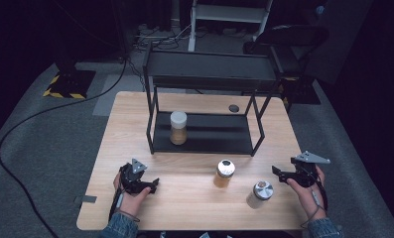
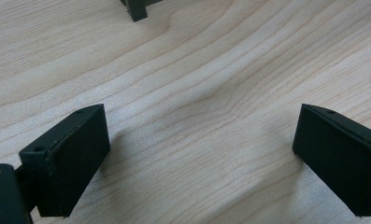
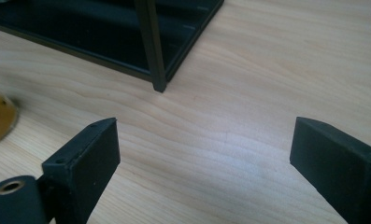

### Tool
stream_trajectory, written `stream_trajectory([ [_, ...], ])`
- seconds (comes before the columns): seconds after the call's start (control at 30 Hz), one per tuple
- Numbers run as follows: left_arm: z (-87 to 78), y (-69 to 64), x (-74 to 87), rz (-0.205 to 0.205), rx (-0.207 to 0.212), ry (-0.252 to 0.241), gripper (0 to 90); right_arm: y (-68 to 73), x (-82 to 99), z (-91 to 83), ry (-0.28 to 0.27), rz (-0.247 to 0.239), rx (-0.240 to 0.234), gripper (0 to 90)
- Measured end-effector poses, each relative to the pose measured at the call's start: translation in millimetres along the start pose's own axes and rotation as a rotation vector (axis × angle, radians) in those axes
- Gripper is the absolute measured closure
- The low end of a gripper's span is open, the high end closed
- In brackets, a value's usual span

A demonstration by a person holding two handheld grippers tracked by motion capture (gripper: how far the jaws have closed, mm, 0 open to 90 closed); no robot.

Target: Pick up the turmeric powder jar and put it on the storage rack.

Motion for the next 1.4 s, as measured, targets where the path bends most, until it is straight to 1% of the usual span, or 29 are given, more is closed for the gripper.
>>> stream_trajectory([
  [0.13, 0.1, -0.1, 0.0, 0.0, 0.001, -0.001, 3.8, 3.0, -14.9, -8.4, 0.011, 0.003, 0.01, 8.7],
  [0.2, 0.1, -0.2, 0.0, 0.0, 0.0, 0.0, 3.7, 4.5, -20.8, -13.2, 0.006, 0.007, 0.015, 8.7],
  [0.47, 0.1, -0.2, 0.0, 0.0, 0.0, 0.0, 3.7, 13.2, -40.6, -26.9, -0.005, 0.009, 0.008, 8.7],
  [0.6, 0.2, 0.0, 0.0, 0.0, 0.001, 0.0, 3.7, 20.7, -49.9, -25.9, 0.006, 0.024, 0.002, 8.7],
  [1.03, 0.1, -0.1, 0.0, 0.0, 0.0, 0.0, 3.6, 47.2, -78.8, -21.4, -0.006, -0.009, -0.048, 8.8],
  [1.13, 0.1, 0.1, 0.0, 0.001, 0.001, 0.0, 3.6, 53.9, -83.8, -20.7, -0.017, -0.01, -0.049, 8.8],
  [1.27, 0.1, 0.1, -0.1, 0.001, 0.001, 0.0, 3.6, 64.3, -89.9, -20.5, -0.029, 0.001, -0.043, 9.6],
  [1.4, 0.1, 0.2, -0.1, 0.001, 0.002, 0.0, 3.6, 73.7, -95.3, -19.7, -0.034, -0.001, -0.054, 9.6],
])
Point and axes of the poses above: each handheld gripper's, and its own axes: z roughly forward along the jaws, x roughly out of its underside, y roughly to its left, the point moved 6 cm from there along z, roughly forward along the jaws, and after that the axes turned 8 degrees about -z, right-handed, at the moved point
